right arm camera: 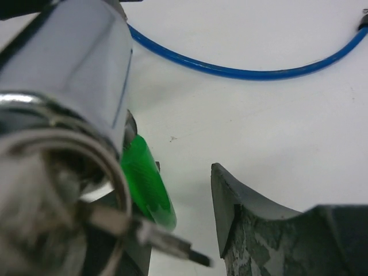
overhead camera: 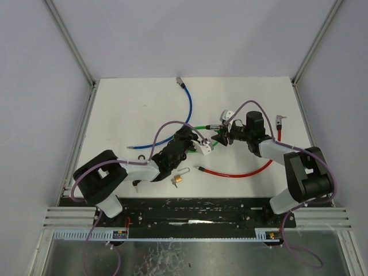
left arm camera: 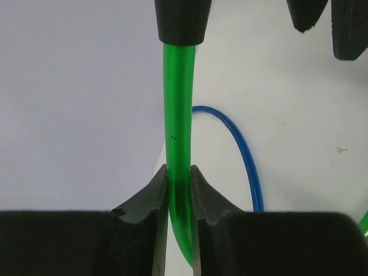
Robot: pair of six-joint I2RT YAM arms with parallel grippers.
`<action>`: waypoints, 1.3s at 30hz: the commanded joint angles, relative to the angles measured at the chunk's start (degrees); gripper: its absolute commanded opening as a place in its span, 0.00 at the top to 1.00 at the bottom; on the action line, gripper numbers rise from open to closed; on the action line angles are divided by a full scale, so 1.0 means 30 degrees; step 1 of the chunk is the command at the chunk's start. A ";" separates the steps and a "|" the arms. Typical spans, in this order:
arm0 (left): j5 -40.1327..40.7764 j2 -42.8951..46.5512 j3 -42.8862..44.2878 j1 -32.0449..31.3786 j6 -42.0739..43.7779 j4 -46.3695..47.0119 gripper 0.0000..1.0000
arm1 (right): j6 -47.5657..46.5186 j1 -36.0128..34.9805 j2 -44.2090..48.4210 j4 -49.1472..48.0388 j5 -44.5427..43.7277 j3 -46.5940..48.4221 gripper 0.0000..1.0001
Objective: Lock with the key
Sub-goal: Lock the lock.
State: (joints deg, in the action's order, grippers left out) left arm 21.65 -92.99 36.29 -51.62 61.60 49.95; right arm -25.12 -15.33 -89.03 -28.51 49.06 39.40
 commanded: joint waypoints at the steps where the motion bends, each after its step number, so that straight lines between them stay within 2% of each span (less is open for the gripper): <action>1: 0.0303 -0.0761 -0.0087 -0.0031 0.0023 -0.1456 1.00 | -0.0762 0.0813 0.1095 0.0426 0.0900 0.0250 0.51; 5: 0.0359 -0.0793 -0.0056 0.0034 -0.0116 -0.1520 1.00 | -0.1691 0.1368 0.1403 0.1874 0.1252 0.0415 0.47; 13: 0.0415 -0.0962 0.0030 0.0093 -0.0199 -0.1593 1.00 | -0.5743 0.2334 0.2529 0.5639 0.1354 0.0452 0.37; 20: 0.0416 -0.1006 0.0031 0.0117 -0.0252 -0.1625 1.00 | -1.0092 0.4340 0.4294 1.0498 0.1973 0.0978 0.36; 24: 0.0343 -0.0999 -0.0013 0.0125 -0.0266 -0.1601 1.00 | -1.1275 0.6308 0.5950 1.2426 0.3593 0.1143 0.36; 26: 0.0320 -0.1037 -0.0006 0.0118 -0.0264 -0.1624 1.00 | -1.1506 0.6957 0.6680 1.3731 0.4747 0.1702 0.36; 30: 0.0201 -0.1048 0.0027 0.0115 -0.0269 -0.1725 1.00 | -1.1980 0.7118 0.6795 1.8295 0.7499 0.4724 0.28; 34: 0.0113 -0.1011 0.0028 0.0124 -0.0270 -0.1787 1.00 | -0.9732 0.6840 0.5845 2.0516 0.9527 0.7546 0.27; 36: 0.0055 -0.1018 0.0059 0.0129 -0.0292 -0.1864 1.00 | -0.9342 0.6262 0.5501 2.1308 0.9046 0.8480 0.28; 39: 0.0049 -0.1025 0.0046 0.0125 -0.0267 -0.1866 1.00 | -0.7570 0.5077 0.5257 2.0454 0.7282 0.8824 0.34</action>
State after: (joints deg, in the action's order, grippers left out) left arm 22.04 -94.02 37.10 -51.59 61.34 49.87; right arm -54.37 3.68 -71.99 29.28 71.59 63.57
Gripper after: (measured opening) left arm 0.135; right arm 0.690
